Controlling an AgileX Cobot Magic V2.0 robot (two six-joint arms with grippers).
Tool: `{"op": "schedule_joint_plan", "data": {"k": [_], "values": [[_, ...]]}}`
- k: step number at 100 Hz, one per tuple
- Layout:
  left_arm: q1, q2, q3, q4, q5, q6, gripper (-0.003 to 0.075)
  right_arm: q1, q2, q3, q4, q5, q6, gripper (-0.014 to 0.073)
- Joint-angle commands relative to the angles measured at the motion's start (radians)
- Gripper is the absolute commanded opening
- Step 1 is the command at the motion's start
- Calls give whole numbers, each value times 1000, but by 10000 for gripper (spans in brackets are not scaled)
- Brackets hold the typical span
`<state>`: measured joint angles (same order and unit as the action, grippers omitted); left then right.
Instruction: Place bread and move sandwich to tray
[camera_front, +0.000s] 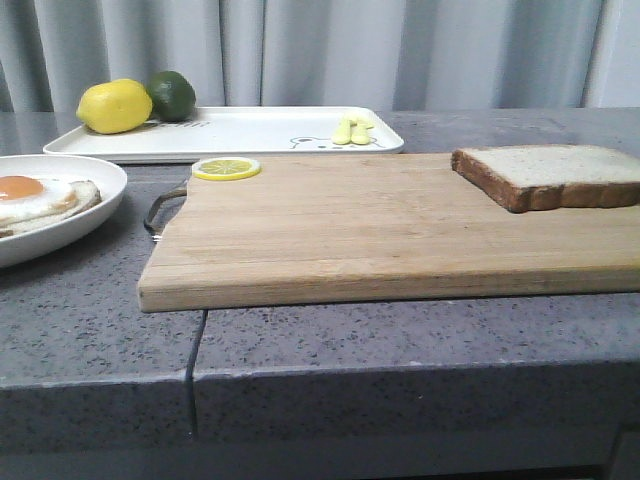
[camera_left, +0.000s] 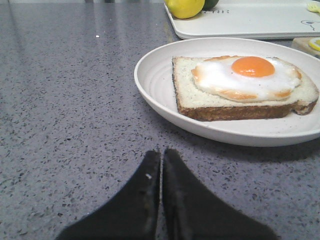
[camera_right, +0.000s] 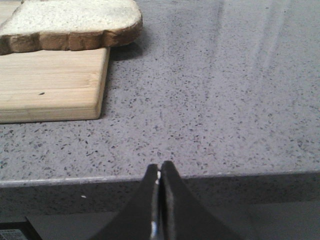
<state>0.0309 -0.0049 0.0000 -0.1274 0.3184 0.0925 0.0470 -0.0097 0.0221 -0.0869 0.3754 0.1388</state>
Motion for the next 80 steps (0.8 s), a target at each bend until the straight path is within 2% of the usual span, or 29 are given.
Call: {"op": "schedule_joint_plan", "data": {"k": [1, 55, 80], "values": [[-7, -30, 15, -8, -68, -9, -20, -7, -20, 8, -5, -39, -2, -60], [-7, -30, 15, -8, -68, -9, -20, -7, -20, 8, -5, -39, -2, -60], [-7, -30, 15, -42, -160, -9, -20, -7, -20, 8, -5, -88, -2, -60]]}}
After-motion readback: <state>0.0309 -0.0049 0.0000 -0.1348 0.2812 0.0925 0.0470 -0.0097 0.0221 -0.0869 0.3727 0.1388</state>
